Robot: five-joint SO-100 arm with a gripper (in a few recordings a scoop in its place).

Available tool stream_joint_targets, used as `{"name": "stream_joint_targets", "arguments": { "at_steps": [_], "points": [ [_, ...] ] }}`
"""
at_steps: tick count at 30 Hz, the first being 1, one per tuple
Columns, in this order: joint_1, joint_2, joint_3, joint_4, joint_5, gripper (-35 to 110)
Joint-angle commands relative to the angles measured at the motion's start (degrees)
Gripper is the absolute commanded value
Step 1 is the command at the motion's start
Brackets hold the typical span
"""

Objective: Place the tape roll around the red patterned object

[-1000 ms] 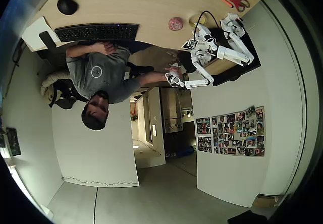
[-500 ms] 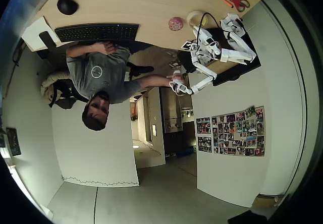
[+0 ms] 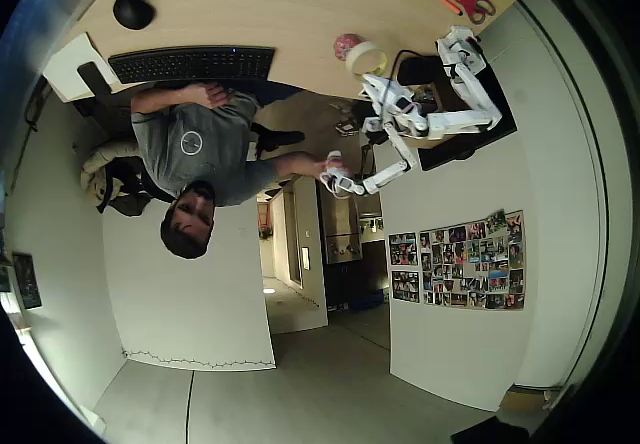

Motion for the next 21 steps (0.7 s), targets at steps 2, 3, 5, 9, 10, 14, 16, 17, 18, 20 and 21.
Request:
{"name": "stream_joint_targets", "arguments": {
  "at_steps": [2, 3, 5, 9, 10, 14, 16, 17, 18, 20, 21],
  "points": [
    [-1.0, -4.5, 3.3, -7.5, 1.8, 0],
    [-1.0, -5.0, 4.9, -10.1, 1.7, 0],
    [-1.0, -6.4, 5.8, -12.3, 1.7, 0],
    [-1.0, -8.8, 4.2, -13.5, 1.2, 0],
    [-1.0, -9.1, 3.7, -14.0, 1.1, 0],
    [-1.2, -13.3, -2.2, -12.6, 0.4, 0],
    [-1.2, -15.4, -5.0, -12.0, 0.4, 0],
    [-1.2, -16.0, -6.1, -12.0, 0.4, 0],
    [-1.2, -16.6, -7.2, -11.5, 0.4, 0],
    [-1.2, -17.5, -9.6, -9.6, 0.4, 0],
    [-1.2, -17.6, -10.5, -8.4, 0.4, 2]
  ]
}}
